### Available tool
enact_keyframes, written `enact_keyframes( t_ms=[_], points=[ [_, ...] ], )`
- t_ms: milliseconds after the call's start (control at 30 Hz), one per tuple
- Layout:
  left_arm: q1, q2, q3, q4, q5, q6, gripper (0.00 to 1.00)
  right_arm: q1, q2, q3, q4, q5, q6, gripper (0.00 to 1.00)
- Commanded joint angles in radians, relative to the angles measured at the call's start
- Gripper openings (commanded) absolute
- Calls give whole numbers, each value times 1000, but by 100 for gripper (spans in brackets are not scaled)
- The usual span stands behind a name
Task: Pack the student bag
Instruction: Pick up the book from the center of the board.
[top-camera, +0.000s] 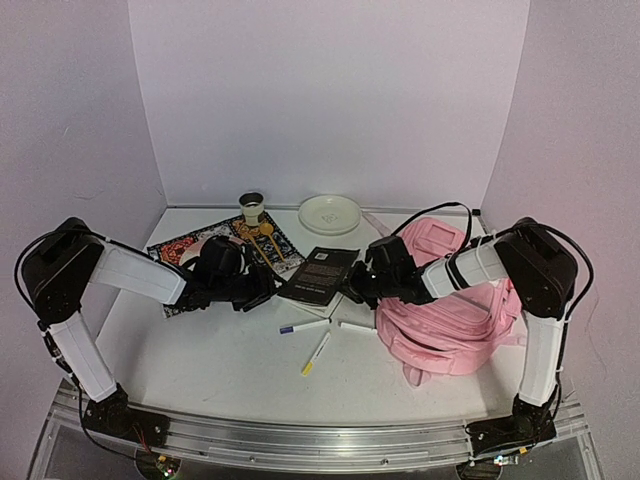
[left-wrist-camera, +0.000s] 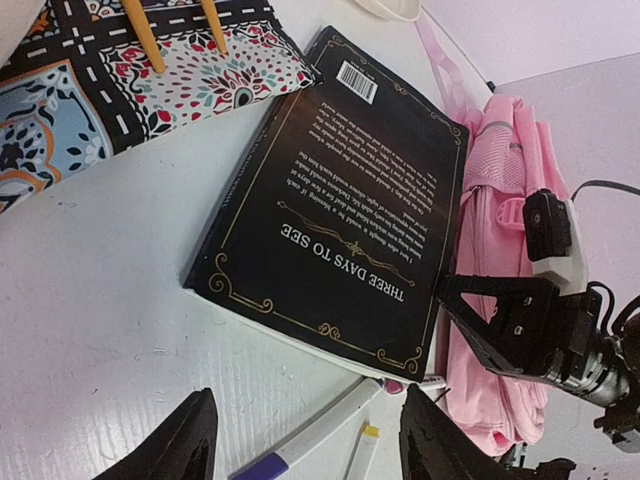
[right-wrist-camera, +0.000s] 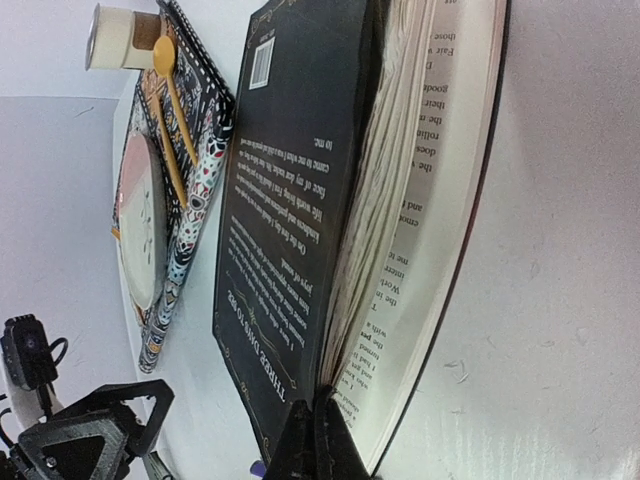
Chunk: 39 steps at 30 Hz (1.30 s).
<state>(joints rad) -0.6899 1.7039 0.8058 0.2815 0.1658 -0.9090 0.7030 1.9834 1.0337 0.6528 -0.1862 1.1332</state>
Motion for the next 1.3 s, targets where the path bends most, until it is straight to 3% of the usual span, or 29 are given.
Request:
enact_keyframes(
  t_ms=[0,967,1267],
  points=[
    [4,37,-6,126,44,-102,63,13,-76,-2,70,-39,22,0],
    [4,221,21,343,121,-313,53,13,-62,41,75,-73,4,0],
    [4,239,19,357,135,-312,50,12,-12,57,73,-76,5,14]
  ],
)
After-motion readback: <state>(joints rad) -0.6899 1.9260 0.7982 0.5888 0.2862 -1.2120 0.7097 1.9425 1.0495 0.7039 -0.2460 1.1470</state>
